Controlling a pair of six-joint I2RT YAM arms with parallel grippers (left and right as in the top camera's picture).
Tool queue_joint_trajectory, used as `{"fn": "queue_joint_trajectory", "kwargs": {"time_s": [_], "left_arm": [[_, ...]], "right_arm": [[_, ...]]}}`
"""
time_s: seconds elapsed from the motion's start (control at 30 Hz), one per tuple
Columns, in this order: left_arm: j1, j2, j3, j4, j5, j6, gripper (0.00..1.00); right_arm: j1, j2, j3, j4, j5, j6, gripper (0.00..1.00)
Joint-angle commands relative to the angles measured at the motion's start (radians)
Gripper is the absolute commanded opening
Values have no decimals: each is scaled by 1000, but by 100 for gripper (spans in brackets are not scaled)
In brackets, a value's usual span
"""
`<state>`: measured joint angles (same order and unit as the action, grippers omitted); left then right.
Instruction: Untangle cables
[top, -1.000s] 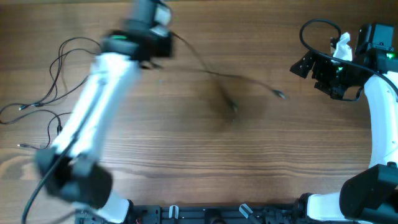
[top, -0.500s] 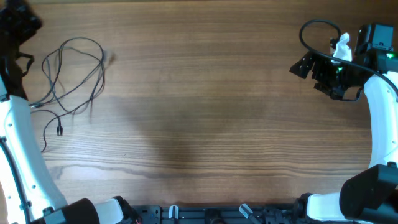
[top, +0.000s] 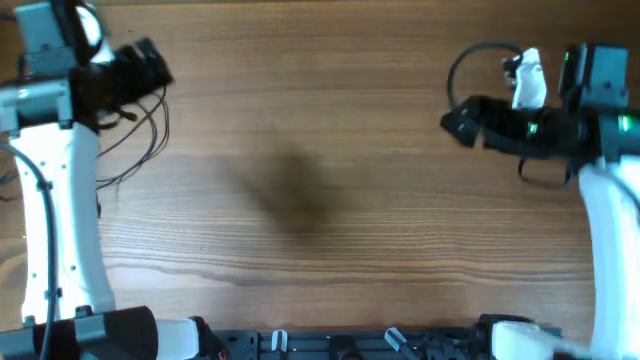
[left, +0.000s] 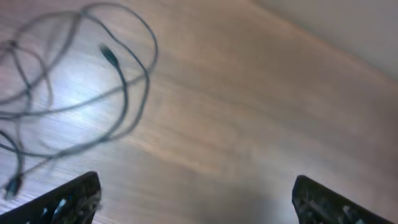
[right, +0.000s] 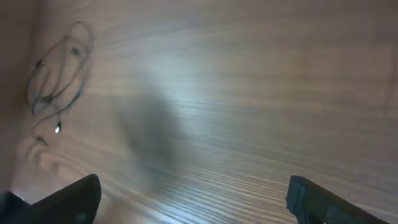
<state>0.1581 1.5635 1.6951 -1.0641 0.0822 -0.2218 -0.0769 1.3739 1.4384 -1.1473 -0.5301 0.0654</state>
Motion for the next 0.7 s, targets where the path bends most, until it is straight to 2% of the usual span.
{"fn": "queue_joint_trajectory", "kwargs": {"time_s": [0.0,0.1,0.23,0.43,0.6,0.67], "left_arm": [[-68,2,5,-116,-24,4,100],[-89,2,5,-162,-24,5,100],[-88,2,5,-163,-24,5,100],[-88,2,5,-163,-24,4,100],[-88,2,5,-163,-24,4,100],[-88,2,5,-163,-24,5,100]], "right_arm": [[104,-225,11,-45,219,55,99],[121,-343,11,-112,305,95,100],[121,-473,11,-164,304,130,99],[121,-540,10,-164,302,432,100],[121,-535,10,-170,378,429,100],[121,-536,8,-152,384,357,100]]}}
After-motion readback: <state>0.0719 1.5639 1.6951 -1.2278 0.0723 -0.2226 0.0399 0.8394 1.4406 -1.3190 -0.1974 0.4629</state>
